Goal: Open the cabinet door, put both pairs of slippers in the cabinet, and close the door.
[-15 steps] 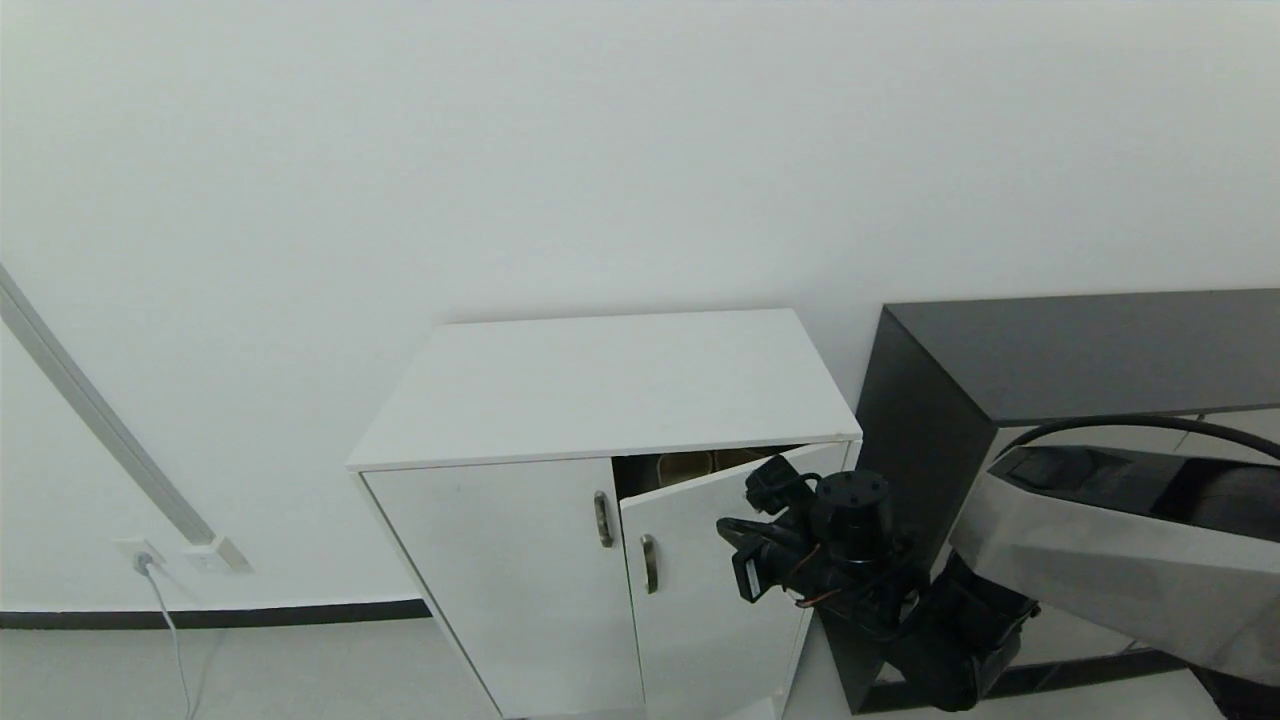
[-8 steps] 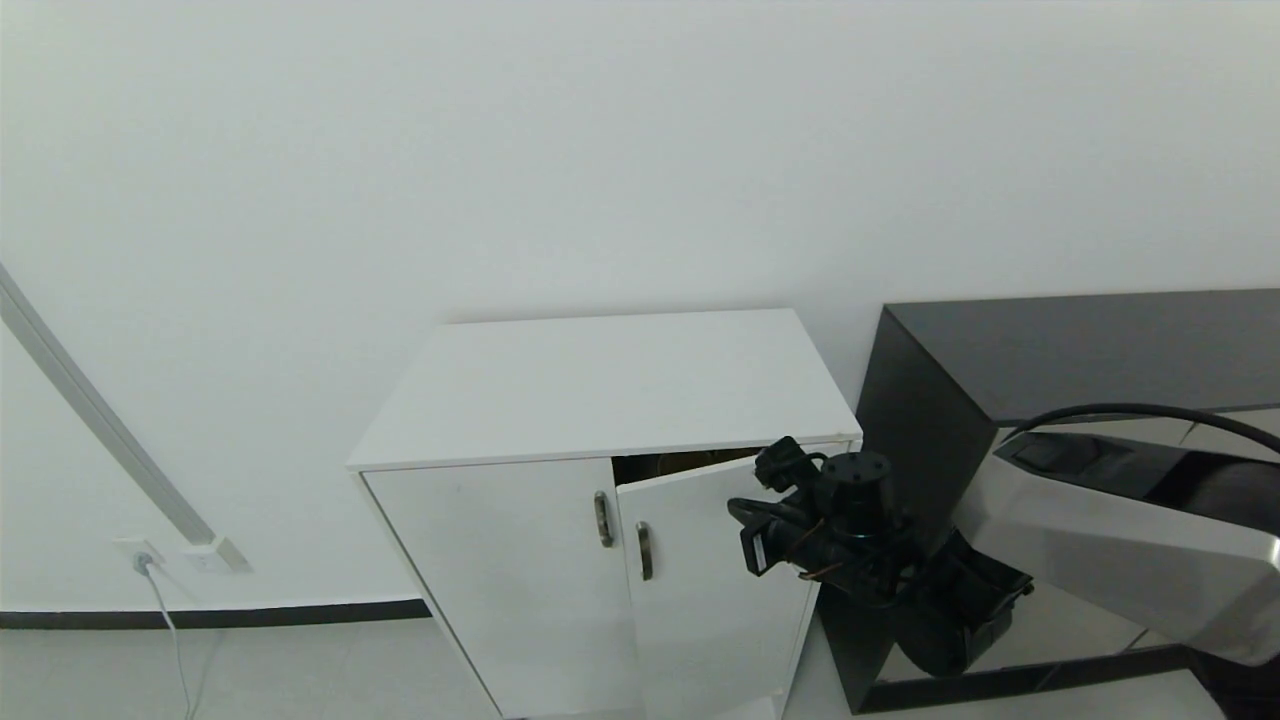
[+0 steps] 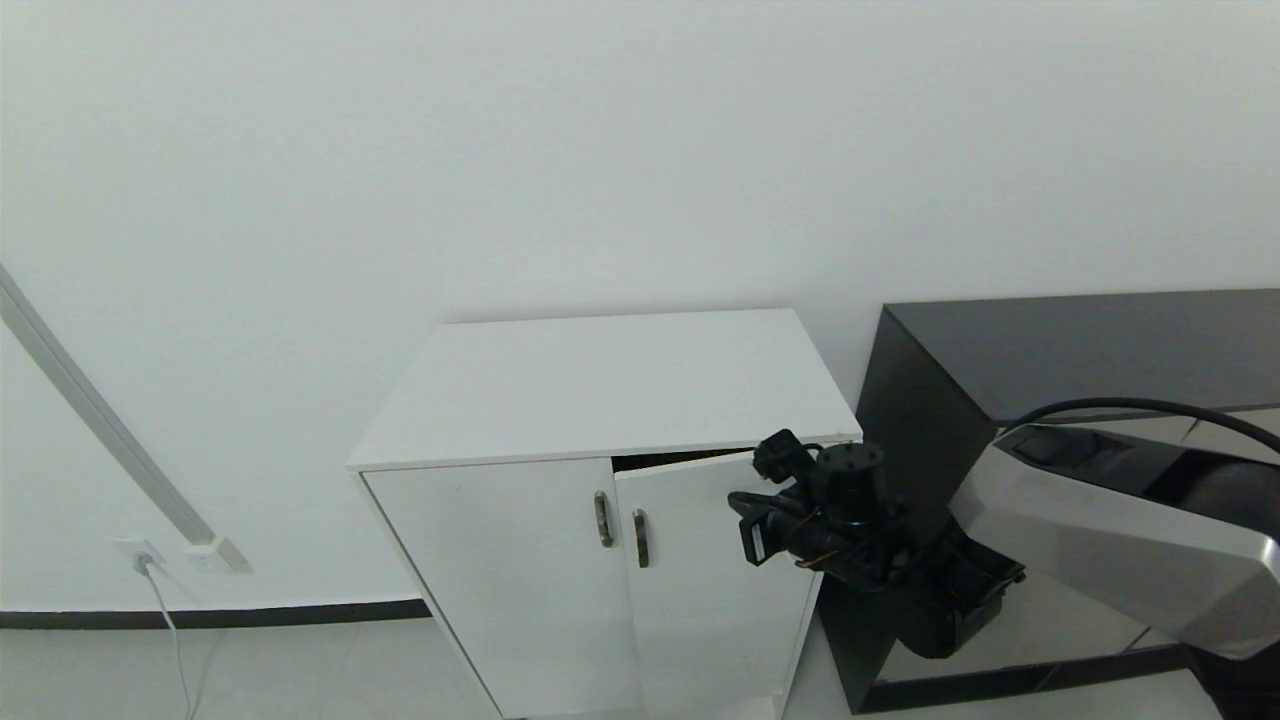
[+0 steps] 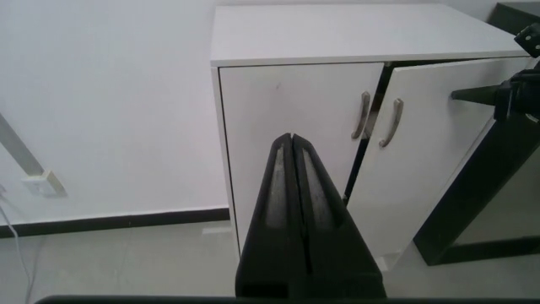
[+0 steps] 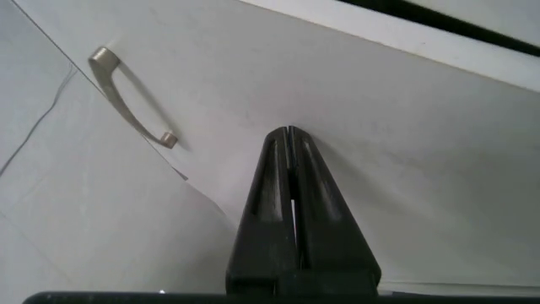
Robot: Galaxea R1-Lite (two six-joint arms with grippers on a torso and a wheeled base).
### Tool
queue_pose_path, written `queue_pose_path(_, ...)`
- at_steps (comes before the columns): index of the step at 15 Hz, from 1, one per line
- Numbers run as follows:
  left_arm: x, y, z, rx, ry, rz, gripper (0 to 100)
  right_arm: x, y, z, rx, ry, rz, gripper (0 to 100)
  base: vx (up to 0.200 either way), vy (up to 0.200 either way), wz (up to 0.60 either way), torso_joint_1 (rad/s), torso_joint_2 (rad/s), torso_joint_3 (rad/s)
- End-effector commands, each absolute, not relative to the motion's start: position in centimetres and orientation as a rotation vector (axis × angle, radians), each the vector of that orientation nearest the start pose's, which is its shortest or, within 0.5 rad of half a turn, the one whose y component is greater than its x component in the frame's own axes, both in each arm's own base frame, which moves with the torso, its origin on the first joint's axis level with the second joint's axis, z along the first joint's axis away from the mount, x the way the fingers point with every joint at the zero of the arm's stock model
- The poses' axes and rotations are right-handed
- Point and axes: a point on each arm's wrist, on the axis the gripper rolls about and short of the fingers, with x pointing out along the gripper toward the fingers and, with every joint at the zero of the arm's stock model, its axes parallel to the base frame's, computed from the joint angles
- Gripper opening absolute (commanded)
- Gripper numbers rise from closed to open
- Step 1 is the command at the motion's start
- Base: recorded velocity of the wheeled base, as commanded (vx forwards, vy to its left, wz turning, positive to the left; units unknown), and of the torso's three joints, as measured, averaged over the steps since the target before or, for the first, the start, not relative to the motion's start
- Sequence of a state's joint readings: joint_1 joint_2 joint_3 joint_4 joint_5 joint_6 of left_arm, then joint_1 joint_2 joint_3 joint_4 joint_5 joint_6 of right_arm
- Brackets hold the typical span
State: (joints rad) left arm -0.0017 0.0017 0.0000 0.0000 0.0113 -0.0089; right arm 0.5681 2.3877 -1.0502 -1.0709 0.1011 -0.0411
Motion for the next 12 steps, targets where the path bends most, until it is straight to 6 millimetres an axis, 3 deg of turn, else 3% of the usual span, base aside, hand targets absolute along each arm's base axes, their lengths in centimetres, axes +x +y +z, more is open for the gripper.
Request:
queue_pose_path(1, -2.27, 0.03, 7.55, -0.009, 0.001, 0.009, 0, 36.78, 23.48, 3.10, -0.097, 0.231, 0.666, 0, 0.000, 0.000, 0.00, 0.000, 0.00, 0.000)
queue_pose_path(12, -2.27, 0.04, 7.55, -0.009, 0.001, 0.015, 0, 36.83, 23.19, 3.22, -0.097, 0.234, 0.660, 0, 0.000, 0.000, 0.00, 0.000, 0.00, 0.000)
